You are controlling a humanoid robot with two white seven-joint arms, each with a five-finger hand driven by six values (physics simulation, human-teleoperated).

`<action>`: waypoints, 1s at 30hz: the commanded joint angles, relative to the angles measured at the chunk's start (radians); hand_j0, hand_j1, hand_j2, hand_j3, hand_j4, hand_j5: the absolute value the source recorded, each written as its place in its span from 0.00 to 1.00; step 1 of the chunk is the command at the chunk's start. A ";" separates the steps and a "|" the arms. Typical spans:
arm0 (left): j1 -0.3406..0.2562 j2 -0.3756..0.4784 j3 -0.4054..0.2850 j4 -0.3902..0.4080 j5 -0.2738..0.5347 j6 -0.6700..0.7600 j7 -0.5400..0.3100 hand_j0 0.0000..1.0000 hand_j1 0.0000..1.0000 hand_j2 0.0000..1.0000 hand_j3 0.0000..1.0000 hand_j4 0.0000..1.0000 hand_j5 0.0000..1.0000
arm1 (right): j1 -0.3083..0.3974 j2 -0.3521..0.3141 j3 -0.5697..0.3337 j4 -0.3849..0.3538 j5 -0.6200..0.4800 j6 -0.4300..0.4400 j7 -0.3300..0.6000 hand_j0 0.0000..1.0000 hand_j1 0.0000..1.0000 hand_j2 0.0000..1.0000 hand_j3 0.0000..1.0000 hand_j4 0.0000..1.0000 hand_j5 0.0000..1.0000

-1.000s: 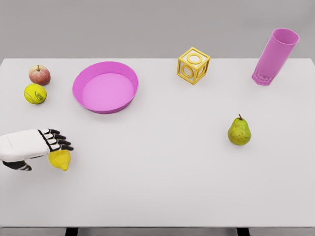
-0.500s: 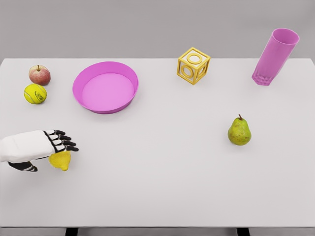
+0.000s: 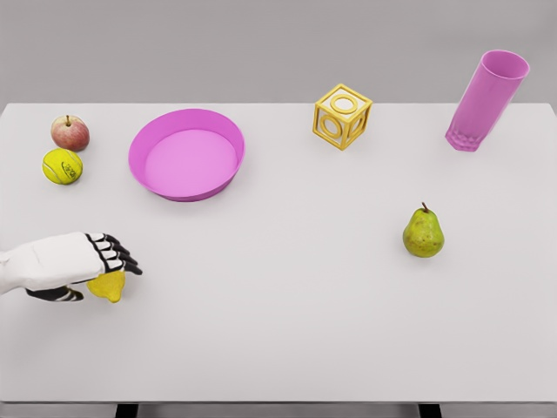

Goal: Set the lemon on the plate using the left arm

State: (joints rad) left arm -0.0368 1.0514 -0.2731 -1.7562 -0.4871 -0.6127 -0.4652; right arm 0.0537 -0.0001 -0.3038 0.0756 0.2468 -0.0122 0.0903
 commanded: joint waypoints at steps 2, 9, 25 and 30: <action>-0.002 -0.011 0.000 0.000 -0.007 0.002 0.000 0.84 0.84 0.84 0.84 0.84 0.84 | 0.000 0.000 0.000 0.000 0.000 0.000 0.000 1.00 1.00 1.00 1.00 1.00 1.00; 0.002 -0.013 0.000 0.001 -0.019 0.002 0.000 0.82 0.82 0.82 0.82 0.82 0.82 | 0.000 0.000 0.000 0.001 -0.001 0.000 0.000 1.00 1.00 1.00 1.00 1.00 1.00; 0.000 -0.013 -0.026 0.001 -0.025 0.002 0.000 0.52 0.52 0.52 0.52 0.52 0.52 | 0.000 0.000 0.000 0.001 0.000 0.000 0.000 1.00 1.00 1.00 1.00 1.00 1.00; -0.011 -0.011 -0.017 0.000 -0.022 0.002 0.000 0.49 0.49 0.49 0.49 0.49 0.49 | 0.000 0.000 0.000 0.001 -0.001 0.000 0.000 1.00 1.00 1.00 1.00 1.00 1.00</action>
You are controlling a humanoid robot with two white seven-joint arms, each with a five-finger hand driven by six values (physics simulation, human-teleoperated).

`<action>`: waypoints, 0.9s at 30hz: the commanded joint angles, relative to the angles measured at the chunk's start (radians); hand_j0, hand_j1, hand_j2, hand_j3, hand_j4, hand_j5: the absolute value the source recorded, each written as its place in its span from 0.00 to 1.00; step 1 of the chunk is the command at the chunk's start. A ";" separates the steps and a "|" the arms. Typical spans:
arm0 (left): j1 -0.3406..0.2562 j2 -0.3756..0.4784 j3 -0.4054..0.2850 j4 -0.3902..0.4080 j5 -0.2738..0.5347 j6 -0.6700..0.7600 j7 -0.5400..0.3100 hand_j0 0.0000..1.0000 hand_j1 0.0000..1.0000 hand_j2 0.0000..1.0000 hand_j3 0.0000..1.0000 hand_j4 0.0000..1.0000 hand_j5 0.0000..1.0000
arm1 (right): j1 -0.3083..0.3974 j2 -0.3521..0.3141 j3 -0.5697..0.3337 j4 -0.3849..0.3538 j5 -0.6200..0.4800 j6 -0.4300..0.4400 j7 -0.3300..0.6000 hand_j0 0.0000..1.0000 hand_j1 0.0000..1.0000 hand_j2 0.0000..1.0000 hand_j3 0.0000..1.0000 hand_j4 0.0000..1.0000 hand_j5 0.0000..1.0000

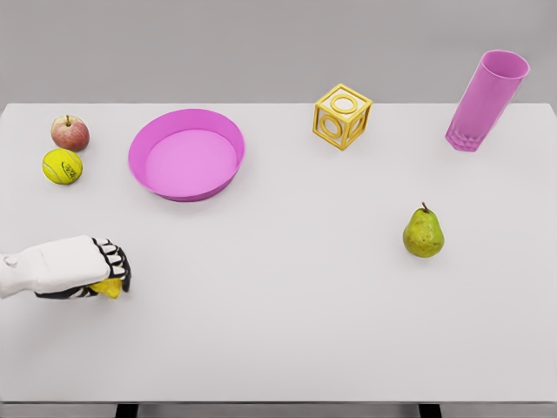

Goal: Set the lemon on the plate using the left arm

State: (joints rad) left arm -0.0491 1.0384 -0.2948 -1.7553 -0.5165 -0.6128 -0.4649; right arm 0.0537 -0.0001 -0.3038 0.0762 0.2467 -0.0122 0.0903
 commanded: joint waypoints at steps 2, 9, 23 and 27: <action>-0.003 0.003 0.011 -0.001 0.013 0.002 0.000 0.49 0.49 0.49 0.49 0.49 0.49 | 0.000 0.000 0.000 0.001 0.000 0.000 0.000 1.00 1.00 1.00 1.00 1.00 1.00; -0.052 -0.026 0.054 0.000 0.016 0.002 0.002 0.49 0.49 0.49 0.49 0.49 0.49 | 0.000 0.000 0.000 0.001 0.000 0.000 0.000 1.00 1.00 1.00 1.00 1.00 1.00; -0.146 -0.130 0.094 0.020 0.003 0.002 0.002 0.47 0.47 0.47 0.47 0.47 0.47 | 0.000 0.000 0.000 0.001 0.000 0.000 0.000 1.00 1.00 1.00 1.00 1.00 1.00; -0.163 -0.158 0.094 0.045 0.003 0.002 0.002 0.47 0.47 0.47 0.47 0.47 0.47 | 0.000 0.000 0.000 0.001 0.000 0.000 0.000 1.00 1.00 1.00 1.00 1.00 1.00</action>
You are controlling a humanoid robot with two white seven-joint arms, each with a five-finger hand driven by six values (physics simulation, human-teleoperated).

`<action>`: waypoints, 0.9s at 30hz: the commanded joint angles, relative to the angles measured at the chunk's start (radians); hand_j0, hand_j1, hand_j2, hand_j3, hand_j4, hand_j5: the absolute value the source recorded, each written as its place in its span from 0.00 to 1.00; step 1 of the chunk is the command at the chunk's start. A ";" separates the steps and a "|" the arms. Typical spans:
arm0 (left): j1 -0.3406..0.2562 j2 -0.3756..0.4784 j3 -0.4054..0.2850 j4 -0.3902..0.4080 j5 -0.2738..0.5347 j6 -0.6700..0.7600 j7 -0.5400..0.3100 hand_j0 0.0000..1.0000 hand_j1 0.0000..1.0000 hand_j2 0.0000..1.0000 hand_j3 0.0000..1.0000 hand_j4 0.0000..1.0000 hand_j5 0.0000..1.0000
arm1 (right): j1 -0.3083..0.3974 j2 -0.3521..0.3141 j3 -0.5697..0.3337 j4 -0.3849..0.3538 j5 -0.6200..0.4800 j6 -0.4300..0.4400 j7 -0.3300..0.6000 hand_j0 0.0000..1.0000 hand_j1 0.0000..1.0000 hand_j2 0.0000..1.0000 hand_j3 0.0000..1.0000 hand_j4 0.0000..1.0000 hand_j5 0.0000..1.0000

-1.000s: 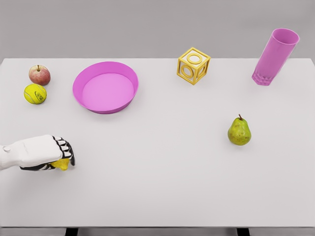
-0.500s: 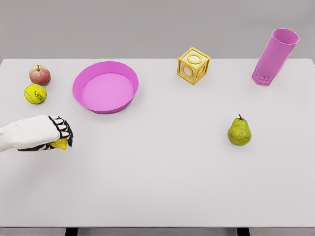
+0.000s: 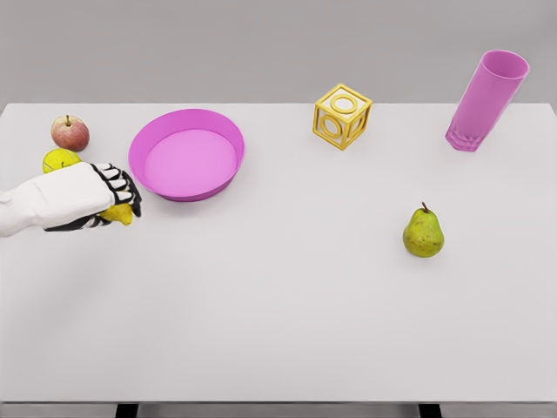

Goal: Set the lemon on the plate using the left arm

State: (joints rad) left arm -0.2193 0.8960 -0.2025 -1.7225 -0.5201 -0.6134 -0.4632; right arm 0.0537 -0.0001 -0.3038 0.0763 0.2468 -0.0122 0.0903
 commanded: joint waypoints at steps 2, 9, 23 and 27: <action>-0.014 -0.029 -0.001 0.031 0.005 0.003 0.000 0.47 0.47 0.47 0.47 0.47 0.47 | 0.000 0.000 0.000 0.000 0.000 0.000 0.000 1.00 1.00 1.00 1.00 1.00 1.00; -0.077 -0.111 0.000 0.106 -0.029 0.003 0.000 0.47 0.47 0.47 0.47 0.47 0.47 | 0.000 0.000 0.000 -0.001 0.000 0.000 0.000 1.00 1.00 1.00 1.00 1.00 1.00; -0.245 -0.330 -0.015 0.336 -0.170 0.003 -0.002 0.47 0.47 0.47 0.47 0.47 0.47 | 0.000 0.000 0.000 0.000 0.000 0.000 0.000 1.00 1.00 1.00 1.00 1.00 1.00; -0.284 -0.388 -0.017 0.396 -0.209 0.003 -0.002 0.47 0.47 0.47 0.47 0.47 0.47 | 0.000 0.000 0.000 0.000 0.000 0.000 0.000 1.00 1.00 1.00 1.00 1.00 1.00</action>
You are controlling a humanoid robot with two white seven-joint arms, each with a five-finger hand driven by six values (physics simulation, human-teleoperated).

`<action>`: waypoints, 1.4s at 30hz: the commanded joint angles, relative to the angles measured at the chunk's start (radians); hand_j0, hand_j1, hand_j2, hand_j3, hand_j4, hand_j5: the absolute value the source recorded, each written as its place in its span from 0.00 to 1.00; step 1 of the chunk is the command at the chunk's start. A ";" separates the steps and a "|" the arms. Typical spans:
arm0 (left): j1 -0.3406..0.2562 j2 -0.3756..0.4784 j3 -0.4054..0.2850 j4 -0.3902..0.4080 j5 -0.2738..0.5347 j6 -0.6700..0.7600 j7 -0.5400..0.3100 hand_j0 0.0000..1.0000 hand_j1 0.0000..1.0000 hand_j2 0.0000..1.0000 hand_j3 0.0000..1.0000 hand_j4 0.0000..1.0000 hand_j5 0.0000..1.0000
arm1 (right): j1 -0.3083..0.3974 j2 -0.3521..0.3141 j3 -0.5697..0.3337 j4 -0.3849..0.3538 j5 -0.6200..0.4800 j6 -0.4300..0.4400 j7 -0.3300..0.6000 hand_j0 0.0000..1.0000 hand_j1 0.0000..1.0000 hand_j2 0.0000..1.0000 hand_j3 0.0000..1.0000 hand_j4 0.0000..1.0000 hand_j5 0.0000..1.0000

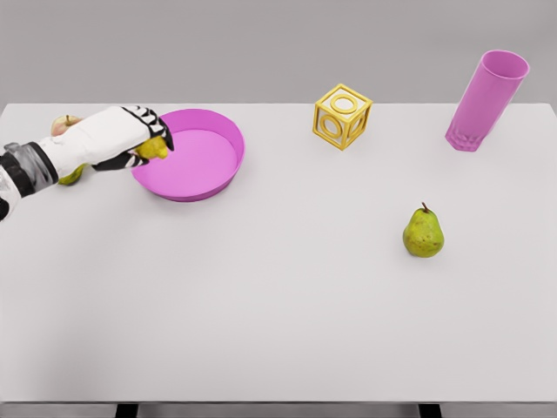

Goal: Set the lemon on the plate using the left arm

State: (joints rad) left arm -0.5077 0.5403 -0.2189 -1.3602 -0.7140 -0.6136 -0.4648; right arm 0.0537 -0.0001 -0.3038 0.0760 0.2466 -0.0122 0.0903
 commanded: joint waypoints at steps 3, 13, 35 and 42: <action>-0.031 -0.075 -0.004 0.092 -0.056 0.003 0.000 0.47 0.47 0.47 0.47 0.47 0.47 | 0.000 0.000 0.000 0.001 0.000 0.000 0.000 1.00 1.00 1.00 1.00 1.00 1.00; -0.086 -0.143 -0.023 0.204 -0.088 0.003 0.000 0.48 0.48 0.48 0.48 0.48 0.48 | 0.000 0.000 0.000 -0.001 0.000 0.000 0.000 1.00 1.00 1.00 1.00 1.00 1.00; -0.094 -0.106 0.018 0.095 -0.007 0.003 0.000 1.00 1.00 1.00 1.00 1.00 1.00 | 0.000 0.000 0.000 0.001 0.000 0.000 0.000 1.00 1.00 1.00 1.00 1.00 1.00; 0.129 0.101 0.128 -0.178 0.284 0.003 0.002 1.00 1.00 1.00 1.00 1.00 1.00 | 0.000 0.000 0.000 0.001 0.000 0.000 0.000 1.00 1.00 1.00 1.00 1.00 1.00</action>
State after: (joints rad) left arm -0.3453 0.5830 -0.1242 -1.4531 -0.5155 -0.6147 -0.4652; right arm 0.0537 -0.0001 -0.3038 0.0758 0.2467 -0.0122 0.0903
